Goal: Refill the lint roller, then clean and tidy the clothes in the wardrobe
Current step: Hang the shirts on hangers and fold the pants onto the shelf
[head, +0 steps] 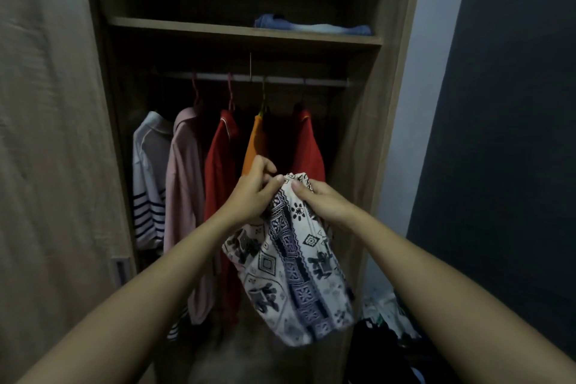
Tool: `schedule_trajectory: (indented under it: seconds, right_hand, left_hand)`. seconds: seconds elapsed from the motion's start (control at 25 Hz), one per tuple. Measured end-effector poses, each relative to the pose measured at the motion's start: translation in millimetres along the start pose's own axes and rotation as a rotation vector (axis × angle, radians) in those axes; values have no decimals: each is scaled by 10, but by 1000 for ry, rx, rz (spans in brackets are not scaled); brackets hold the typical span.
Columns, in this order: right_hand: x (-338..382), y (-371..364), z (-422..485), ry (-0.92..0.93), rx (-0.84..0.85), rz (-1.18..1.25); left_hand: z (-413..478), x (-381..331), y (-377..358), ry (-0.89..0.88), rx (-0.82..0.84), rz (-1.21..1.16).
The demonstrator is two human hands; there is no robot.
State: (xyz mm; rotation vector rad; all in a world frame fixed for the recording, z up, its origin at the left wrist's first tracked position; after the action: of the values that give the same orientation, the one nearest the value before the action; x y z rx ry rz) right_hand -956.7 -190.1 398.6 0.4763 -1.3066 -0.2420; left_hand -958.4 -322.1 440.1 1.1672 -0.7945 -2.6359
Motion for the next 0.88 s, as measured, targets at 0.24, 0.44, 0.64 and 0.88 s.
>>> schedule_trajectory:
  seconds: [0.24, 0.44, 0.64, 0.88]
  right_hand:
    - [124, 488, -97, -2, -215, -39]
    - [-214, 639, -222, -39, -102, 37]
    - [-687, 665, -288, -98, -163, 148]
    - [-620, 560, -234, -94, -136, 372]
  left_hand:
    - [-390, 567, -271, 68, 471, 104]
    - [-299, 1032, 50, 157, 534, 622]
    - [-72, 399, 440, -38, 287, 389]
    - [-251, 728, 139, 175, 383, -146]
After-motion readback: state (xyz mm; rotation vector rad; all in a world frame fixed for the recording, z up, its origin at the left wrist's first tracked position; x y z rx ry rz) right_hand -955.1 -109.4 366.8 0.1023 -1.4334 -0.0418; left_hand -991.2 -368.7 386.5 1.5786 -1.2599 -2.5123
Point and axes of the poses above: each hand's wrist, its own z-axis towards the middle knuckle, its own y-axis out of the back of the hand, x = y × z, the point moved 9 cm from there along z, towards the middle knuckle, and after that the axes turned 5 degrees about x, right-handed, at the moved point
